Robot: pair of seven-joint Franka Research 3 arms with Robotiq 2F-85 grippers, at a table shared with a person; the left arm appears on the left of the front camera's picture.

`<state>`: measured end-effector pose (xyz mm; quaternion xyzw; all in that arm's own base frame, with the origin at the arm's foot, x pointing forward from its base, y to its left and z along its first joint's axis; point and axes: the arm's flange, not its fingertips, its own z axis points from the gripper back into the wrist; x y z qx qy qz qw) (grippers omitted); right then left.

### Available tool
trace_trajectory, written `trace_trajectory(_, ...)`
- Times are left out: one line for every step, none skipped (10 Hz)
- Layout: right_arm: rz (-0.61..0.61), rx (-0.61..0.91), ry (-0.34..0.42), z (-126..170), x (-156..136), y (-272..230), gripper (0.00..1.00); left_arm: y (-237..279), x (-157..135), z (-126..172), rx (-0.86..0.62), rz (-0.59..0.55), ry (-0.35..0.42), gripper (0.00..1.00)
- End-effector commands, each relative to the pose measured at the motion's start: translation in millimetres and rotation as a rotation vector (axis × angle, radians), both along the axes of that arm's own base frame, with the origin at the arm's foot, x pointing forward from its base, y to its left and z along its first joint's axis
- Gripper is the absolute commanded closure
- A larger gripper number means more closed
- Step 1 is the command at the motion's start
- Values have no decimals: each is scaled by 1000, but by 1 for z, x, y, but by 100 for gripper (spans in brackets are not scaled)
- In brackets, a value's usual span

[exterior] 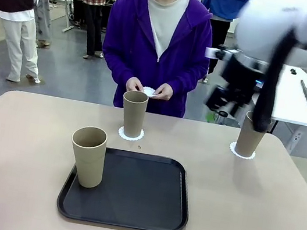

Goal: Place coasters on the table and set cups on them.
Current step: Take one Reusable plastic cup from the Flat Tray and place it on a coaster set by the human.

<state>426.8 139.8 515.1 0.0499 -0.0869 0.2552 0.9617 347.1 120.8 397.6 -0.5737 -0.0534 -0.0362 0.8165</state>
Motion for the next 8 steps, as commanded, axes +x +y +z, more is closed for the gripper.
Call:
trace_trajectory(-151,28,-69,-3,-40,-57,0,0,-1,2,-12,7,-8,0)
trace_trajectory(-221,36,-75,-1,-47,-83,0,0,-1,2,-12,7,-8,0)
trace_trajectory(-259,45,-76,0,-51,-100,0,0,-1,2,-12,7,-8,0)
trace_trajectory(-295,41,-62,2,-52,-110,0,0,-1,2,-12,7,-8,0)
trace_trajectory(-322,-5,6,1,-51,-100,0,0,-1,2,-12,7,-8,0)
trace_trajectory(-248,67,-59,5,-54,-118,0,0,-1,2,-12,7,-8,0)
trace_trajectory(-248,67,-59,5,-54,-118,0,0,-1,2,-12,7,-8,0)
trace_trajectory(-248,67,-59,5,-54,-118,0,0,-1,2,-12,7,-8,0)
